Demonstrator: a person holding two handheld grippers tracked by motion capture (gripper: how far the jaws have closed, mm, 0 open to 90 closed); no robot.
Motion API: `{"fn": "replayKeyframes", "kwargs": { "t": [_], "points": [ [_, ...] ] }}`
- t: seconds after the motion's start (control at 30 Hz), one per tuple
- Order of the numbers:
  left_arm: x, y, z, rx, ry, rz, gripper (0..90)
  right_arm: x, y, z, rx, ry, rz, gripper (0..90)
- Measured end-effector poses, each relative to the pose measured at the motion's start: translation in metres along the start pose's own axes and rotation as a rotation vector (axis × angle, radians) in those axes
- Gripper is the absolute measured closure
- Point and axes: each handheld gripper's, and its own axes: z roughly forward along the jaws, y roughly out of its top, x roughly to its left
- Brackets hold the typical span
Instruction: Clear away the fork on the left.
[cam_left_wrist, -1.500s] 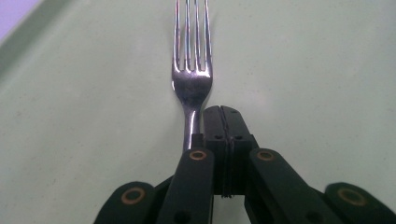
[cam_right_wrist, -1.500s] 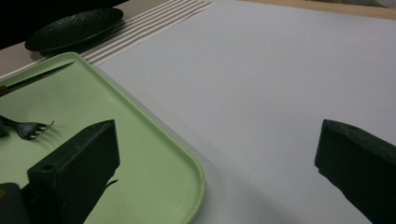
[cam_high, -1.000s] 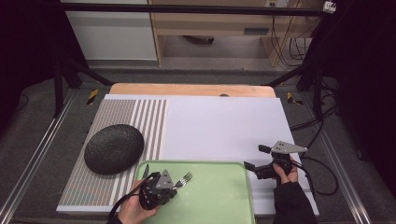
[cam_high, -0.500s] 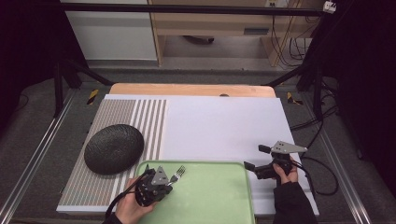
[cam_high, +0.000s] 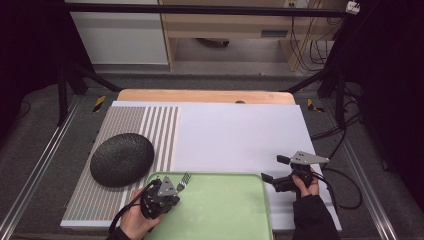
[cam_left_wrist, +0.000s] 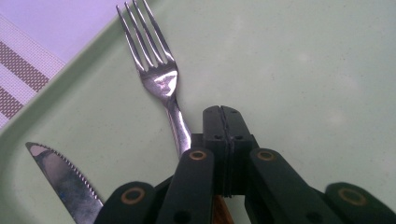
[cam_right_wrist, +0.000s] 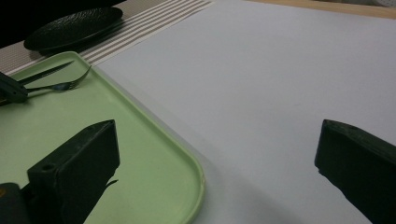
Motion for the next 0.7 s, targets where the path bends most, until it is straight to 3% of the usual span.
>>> {"fn": "replayKeyframes", "kwargs": {
  "t": [0.7],
  "points": [
    [0.0056, -0.0096, -0.0066, 0.004, 0.012, -0.016, 89.8, -0.0001, 0.0001, -0.0005, 0.0, 0.0, -0.001, 0.2]
  ]
}}
